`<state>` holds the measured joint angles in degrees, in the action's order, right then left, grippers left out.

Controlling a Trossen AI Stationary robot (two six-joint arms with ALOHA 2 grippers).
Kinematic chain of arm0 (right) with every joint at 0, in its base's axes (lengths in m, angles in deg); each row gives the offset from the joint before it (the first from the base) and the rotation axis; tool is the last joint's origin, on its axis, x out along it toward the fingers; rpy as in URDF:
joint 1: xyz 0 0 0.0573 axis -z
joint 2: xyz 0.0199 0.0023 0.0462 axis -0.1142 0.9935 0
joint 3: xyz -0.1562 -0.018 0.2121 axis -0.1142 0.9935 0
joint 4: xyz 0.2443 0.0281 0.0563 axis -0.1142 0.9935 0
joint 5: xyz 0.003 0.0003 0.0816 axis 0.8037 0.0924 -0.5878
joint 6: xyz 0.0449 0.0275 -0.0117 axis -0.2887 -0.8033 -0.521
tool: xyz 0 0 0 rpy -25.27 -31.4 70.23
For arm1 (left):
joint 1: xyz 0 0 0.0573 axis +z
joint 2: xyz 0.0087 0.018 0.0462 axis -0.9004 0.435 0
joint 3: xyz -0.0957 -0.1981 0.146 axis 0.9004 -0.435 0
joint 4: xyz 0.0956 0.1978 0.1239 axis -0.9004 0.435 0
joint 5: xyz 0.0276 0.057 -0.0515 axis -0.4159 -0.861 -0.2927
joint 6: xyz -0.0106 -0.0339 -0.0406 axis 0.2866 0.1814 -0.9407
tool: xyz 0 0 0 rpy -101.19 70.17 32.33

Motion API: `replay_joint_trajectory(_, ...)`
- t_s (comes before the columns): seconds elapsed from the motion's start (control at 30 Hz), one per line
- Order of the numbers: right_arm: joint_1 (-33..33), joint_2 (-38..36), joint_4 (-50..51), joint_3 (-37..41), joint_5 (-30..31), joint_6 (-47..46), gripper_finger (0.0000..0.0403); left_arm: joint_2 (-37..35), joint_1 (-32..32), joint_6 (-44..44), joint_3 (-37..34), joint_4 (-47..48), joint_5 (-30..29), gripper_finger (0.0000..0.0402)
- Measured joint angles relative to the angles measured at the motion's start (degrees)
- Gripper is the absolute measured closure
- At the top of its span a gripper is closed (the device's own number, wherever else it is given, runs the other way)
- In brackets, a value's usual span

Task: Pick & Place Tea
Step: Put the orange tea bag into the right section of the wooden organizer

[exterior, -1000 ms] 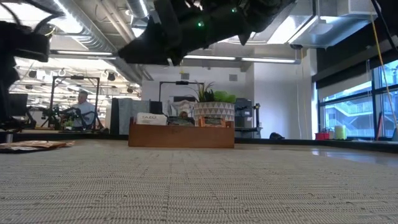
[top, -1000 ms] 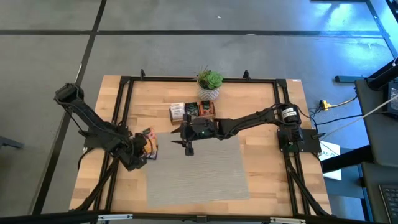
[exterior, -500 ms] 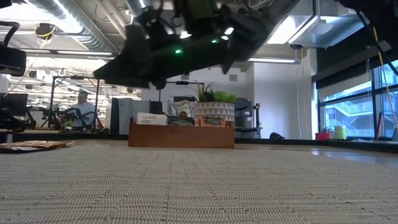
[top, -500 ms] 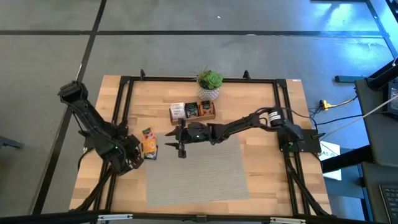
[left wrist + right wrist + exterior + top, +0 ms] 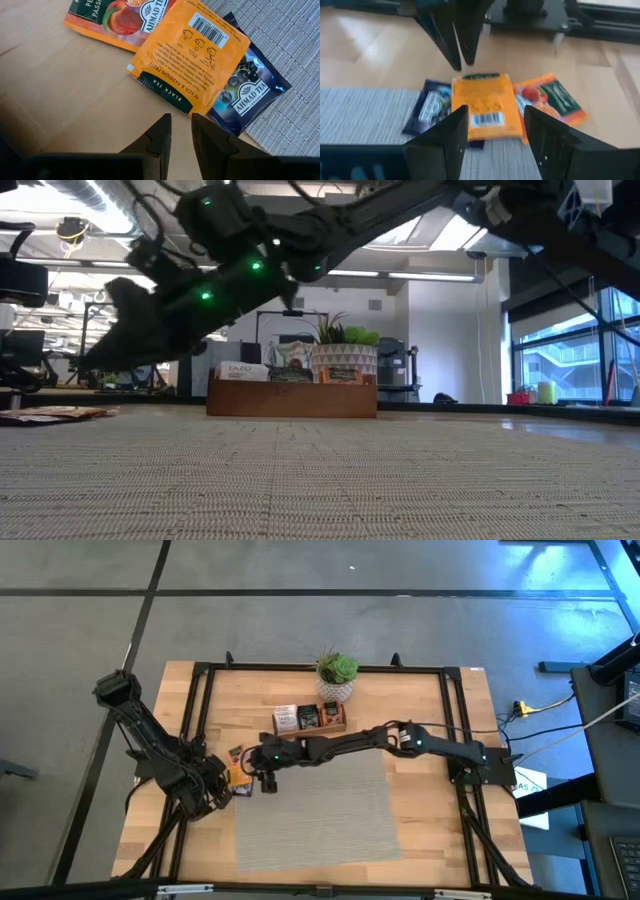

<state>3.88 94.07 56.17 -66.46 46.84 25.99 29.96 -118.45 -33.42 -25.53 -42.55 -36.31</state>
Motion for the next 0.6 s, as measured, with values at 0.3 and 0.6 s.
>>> replay_joint_trajectory(0.3, -0.1, 6.2, 3.2, -6.6, 0.3, 0.2, 0.0209, 0.0, 0.0, 0.0, 0.0, 0.0, 0.1, 0.0329)
replay_joint_trajectory(0.6, -0.1, 6.5, 6.1, -6.7, 2.6, 0.3, 0.0209, 0.0, 0.0, 0.0, 0.0, 0.0, 0.0, 0.0329)
